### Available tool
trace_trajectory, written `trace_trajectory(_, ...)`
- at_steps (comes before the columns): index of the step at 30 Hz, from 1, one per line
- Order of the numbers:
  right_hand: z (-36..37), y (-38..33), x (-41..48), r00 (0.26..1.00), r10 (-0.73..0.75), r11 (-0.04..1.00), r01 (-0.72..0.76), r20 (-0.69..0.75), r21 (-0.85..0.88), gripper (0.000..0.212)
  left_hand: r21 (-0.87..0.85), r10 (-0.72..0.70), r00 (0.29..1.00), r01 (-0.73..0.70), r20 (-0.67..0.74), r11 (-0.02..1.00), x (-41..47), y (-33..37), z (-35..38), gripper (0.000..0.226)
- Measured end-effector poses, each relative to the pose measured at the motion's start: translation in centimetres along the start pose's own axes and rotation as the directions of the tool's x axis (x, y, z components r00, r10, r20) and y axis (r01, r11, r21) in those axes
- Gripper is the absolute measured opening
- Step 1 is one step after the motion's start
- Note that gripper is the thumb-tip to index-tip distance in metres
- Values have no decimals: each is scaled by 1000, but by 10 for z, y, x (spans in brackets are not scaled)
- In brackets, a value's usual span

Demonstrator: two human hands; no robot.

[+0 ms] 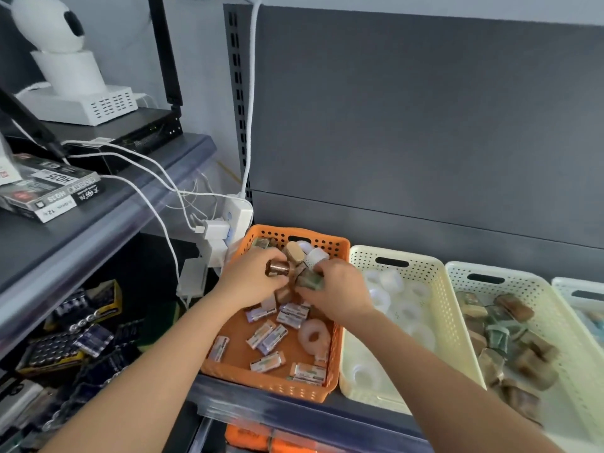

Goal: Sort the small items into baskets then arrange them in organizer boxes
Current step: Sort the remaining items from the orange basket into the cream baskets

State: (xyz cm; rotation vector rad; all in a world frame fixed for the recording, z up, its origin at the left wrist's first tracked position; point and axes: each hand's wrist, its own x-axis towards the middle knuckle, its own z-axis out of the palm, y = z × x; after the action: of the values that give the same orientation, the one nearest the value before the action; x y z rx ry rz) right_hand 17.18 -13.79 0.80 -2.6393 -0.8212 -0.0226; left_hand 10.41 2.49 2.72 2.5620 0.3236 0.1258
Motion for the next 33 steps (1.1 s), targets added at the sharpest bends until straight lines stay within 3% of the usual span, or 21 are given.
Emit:
trace_trajectory(3,-20,14,-8,982,79,989,-55,-174,140,36,-90,41,994,-50,-98,995,8,23,9,33)
trace_trajectory(7,-44,52,-30,916,229,947,-131,-331,292,32,-182,164,980,-183,-112,966,24,69,35,37)
trace_trajectory(12,-74,116,-64,848,356,925,-261,-393,276,42,-229,361,932,-360,-42,904,34,146,80,43)
trace_trajectory(16,-97,172,-93,808,452,892,-402,-378,206,47,-270,345,938,-328,19,906,38,200,121,25)
trace_trajectory(21,-113,233,-124,805,526,848,-521,-275,98,49,-98,370,926,-363,71,927,38,251,165,25)
trace_trajectory(23,-112,248,-131,822,520,852,-520,-234,65,45,118,418,906,-422,57,899,38,260,179,30)
trace_trajectory(26,-107,261,-137,874,439,894,-447,-207,9,43,391,438,883,-467,167,793,38,260,196,38)
trace_trajectory(30,-104,269,-134,916,342,931,-361,-209,-58,43,475,354,902,-432,249,767,35,256,207,67)
trace_trajectory(33,-101,269,-129,952,271,955,-285,-142,-84,48,465,337,908,-418,251,780,33,256,206,72)
